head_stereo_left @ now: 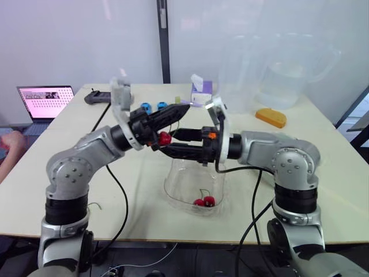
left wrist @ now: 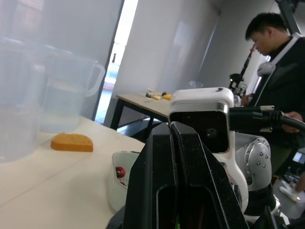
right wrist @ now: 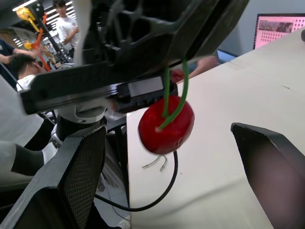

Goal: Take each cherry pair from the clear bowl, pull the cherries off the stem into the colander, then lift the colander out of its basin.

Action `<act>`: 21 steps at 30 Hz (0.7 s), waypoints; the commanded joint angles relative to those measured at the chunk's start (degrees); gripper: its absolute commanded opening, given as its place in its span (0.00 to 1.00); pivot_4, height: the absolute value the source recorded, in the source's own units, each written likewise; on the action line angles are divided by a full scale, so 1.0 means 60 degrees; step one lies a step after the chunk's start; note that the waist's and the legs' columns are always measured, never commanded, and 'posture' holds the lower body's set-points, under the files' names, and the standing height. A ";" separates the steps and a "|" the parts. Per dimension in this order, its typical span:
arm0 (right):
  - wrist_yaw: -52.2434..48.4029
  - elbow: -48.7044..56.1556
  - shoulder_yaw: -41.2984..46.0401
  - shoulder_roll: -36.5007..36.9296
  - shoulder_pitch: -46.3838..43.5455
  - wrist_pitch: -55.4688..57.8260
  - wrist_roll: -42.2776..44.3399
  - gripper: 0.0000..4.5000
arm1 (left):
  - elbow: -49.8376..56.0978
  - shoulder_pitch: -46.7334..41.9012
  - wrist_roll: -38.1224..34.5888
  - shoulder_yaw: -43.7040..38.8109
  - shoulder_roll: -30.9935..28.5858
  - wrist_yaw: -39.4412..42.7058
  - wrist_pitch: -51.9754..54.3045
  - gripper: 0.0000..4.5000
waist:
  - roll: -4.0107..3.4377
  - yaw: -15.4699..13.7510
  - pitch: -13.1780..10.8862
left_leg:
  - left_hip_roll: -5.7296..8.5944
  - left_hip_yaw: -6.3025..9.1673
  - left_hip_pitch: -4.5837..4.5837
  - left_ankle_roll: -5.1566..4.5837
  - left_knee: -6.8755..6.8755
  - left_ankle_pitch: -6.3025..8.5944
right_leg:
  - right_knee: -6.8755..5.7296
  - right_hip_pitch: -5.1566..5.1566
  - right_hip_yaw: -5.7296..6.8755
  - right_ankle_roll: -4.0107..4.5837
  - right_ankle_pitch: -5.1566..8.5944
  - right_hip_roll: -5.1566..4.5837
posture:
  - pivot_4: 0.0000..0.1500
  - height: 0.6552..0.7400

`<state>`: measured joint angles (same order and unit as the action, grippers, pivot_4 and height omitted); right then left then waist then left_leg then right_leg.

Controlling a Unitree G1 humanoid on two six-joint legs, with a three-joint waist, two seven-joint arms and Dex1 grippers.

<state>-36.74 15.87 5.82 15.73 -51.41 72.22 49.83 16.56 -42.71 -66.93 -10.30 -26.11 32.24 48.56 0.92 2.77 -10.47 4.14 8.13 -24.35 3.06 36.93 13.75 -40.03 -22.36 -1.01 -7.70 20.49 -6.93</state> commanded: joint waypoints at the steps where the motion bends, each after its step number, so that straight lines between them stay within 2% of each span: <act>1: 0.0125 0.0098 -0.0039 -0.0169 -0.0350 -0.0234 0.0332 1.00 | 0.0178 -0.0178 -0.0109 -0.0081 -0.0001 0.0050 -0.0092 0.00 | 0.0000 0.0007 0.0000 | 0.0000 0.0000 0.0000 0.0000 0.0000 0.0000 | 0.0000 -0.0002 0.0000 0.0000 0.0000 0.0000 | 1.00 1.00; 4: 0.0221 0.0078 -0.0150 -0.0252 -0.0349 -0.0230 0.0415 1.00 | 0.0198 -0.0180 -0.0081 -0.0071 0.0058 0.0017 -0.0132 0.00 | 0.0000 0.0052 0.0000 | 0.0000 0.0000 0.0000 0.0000 0.0000 0.0000 | -0.0001 -0.0002 0.0000 0.0000 0.0000 0.0000 | 1.00 1.00; 7: 0.0329 0.0037 -0.0260 -0.0265 -0.0284 -0.0260 0.0380 0.83 | 0.0227 -0.0173 -0.0069 -0.0059 0.0105 -0.0006 -0.0143 0.00 | 0.0000 0.0059 0.0000 | 0.0000 0.0002 0.0000 0.0000 0.0000 0.0000 | -0.0002 0.0000 0.0000 0.0000 0.0000 0.0000 | 1.00 1.00; 10: 0.0371 0.0042 -0.0341 -0.0214 -0.0256 -0.0306 0.0364 0.54 | 0.0224 -0.0172 -0.0054 -0.0049 0.0111 0.0006 -0.0145 0.00 | 0.0000 0.0088 0.0000 | 0.0000 0.0001 0.0000 0.0000 0.0000 0.0000 | -0.0002 -0.0001 0.0000 0.0000 0.0000 0.0000 | 1.00 1.00; 21: 0.0438 -0.0190 -0.0249 0.0087 -0.0296 -0.0497 0.0474 0.54 | 0.0191 -0.0186 -0.0020 -0.0039 0.0096 0.0045 -0.0161 0.00 | 0.0000 0.0192 0.0000 | 0.0000 0.0002 0.0000 -0.0001 -0.0002 0.0000 | -0.0003 -0.0001 0.0000 0.0000 0.0000 0.0000 | 1.00 1.00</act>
<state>-34.80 14.66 3.11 15.41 -52.21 70.78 52.69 15.95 -42.72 -66.64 -10.29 -25.55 31.99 48.40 0.92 3.92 -10.47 4.14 8.14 -24.35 3.05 36.92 13.75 -40.04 -22.36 -1.01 -7.70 20.49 -6.93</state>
